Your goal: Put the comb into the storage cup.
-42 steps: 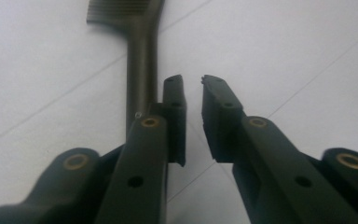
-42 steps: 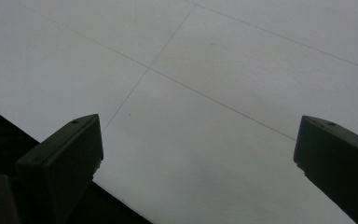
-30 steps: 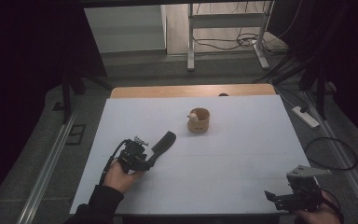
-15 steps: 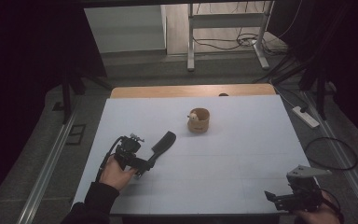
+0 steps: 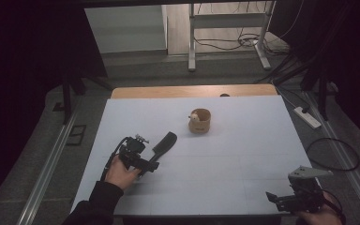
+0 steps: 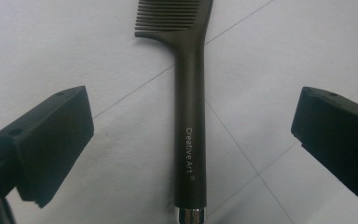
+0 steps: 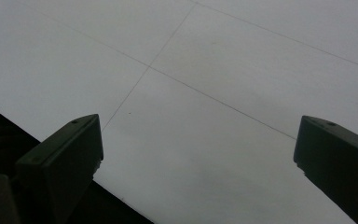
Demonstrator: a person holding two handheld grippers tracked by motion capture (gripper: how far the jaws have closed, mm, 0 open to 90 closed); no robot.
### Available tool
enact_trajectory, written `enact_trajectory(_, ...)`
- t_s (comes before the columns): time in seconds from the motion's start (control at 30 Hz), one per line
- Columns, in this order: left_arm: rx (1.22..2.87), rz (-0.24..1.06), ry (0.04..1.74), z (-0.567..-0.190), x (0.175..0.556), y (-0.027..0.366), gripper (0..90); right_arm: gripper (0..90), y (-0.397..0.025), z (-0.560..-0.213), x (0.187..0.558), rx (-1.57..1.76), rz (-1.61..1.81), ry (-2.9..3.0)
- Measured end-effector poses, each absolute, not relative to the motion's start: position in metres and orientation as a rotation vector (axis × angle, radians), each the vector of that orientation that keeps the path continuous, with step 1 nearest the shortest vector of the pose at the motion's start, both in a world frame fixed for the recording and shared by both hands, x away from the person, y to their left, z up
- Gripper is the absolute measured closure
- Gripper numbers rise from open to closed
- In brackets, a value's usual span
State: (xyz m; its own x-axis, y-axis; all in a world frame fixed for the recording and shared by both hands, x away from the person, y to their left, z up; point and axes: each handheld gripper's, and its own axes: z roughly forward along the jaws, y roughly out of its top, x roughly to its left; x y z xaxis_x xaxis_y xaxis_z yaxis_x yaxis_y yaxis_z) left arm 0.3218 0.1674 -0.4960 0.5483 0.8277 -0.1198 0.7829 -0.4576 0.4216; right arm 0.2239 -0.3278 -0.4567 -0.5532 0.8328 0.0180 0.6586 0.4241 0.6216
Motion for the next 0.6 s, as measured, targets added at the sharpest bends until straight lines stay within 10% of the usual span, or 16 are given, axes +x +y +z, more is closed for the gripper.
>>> enact_trajectory(0.6, 2.508, 0.162, 1.284, -0.526, 0.326, 0.148, 0.0, 1.2, -0.328, -0.457, 0.224, 1.288, 0.846, 2.394)
